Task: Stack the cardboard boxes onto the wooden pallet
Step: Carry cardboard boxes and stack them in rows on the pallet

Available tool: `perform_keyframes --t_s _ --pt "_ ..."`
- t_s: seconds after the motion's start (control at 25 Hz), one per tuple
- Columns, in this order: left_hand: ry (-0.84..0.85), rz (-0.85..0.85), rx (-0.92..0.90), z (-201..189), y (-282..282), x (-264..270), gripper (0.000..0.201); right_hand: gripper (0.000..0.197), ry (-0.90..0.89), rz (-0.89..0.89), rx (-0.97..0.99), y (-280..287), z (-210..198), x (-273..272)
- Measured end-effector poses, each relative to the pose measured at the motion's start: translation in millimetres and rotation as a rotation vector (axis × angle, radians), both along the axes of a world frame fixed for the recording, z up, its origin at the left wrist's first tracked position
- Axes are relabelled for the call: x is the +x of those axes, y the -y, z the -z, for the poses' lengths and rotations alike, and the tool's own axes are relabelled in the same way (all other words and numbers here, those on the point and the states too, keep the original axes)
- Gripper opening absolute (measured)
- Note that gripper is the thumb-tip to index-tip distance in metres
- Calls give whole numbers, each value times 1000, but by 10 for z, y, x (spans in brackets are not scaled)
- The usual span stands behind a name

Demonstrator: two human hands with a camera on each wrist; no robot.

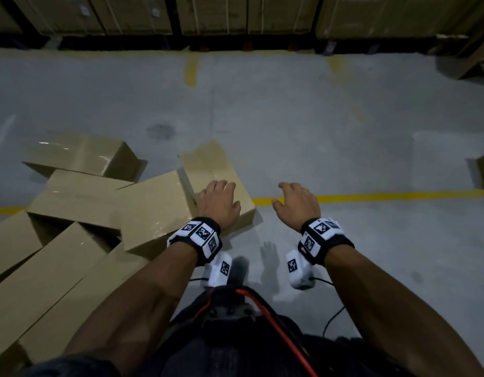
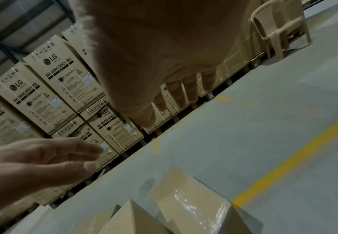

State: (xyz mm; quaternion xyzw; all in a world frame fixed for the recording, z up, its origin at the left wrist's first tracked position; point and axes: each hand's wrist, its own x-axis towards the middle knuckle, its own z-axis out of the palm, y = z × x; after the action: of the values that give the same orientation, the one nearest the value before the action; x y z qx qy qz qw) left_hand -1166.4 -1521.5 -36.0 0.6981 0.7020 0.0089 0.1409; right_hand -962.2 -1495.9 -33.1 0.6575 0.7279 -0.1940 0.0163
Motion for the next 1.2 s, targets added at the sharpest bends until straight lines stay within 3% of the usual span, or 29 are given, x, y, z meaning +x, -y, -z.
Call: perform_keyframes --t_s 0.24,0.44,0.6,0.96,1.2 --pt "47 -53 -20 367 -1688 230 49 55 48 -55 -9 -1816 174 243" --pt "65 -92 35 162 -3167 248 50 55 53 -100 51 -3300 -27 304" --pt "20 -137 116 -8 -4026 188 46 54 -2 -158 108 -4284 -142 203" --pt "3 -574 35 274 -5290 164 52 57 -27 -577 133 -6452 235 -225" --pt "-4 -912 3 128 -5815 293 51 57 -20 -916 76 -7506 202 -597"
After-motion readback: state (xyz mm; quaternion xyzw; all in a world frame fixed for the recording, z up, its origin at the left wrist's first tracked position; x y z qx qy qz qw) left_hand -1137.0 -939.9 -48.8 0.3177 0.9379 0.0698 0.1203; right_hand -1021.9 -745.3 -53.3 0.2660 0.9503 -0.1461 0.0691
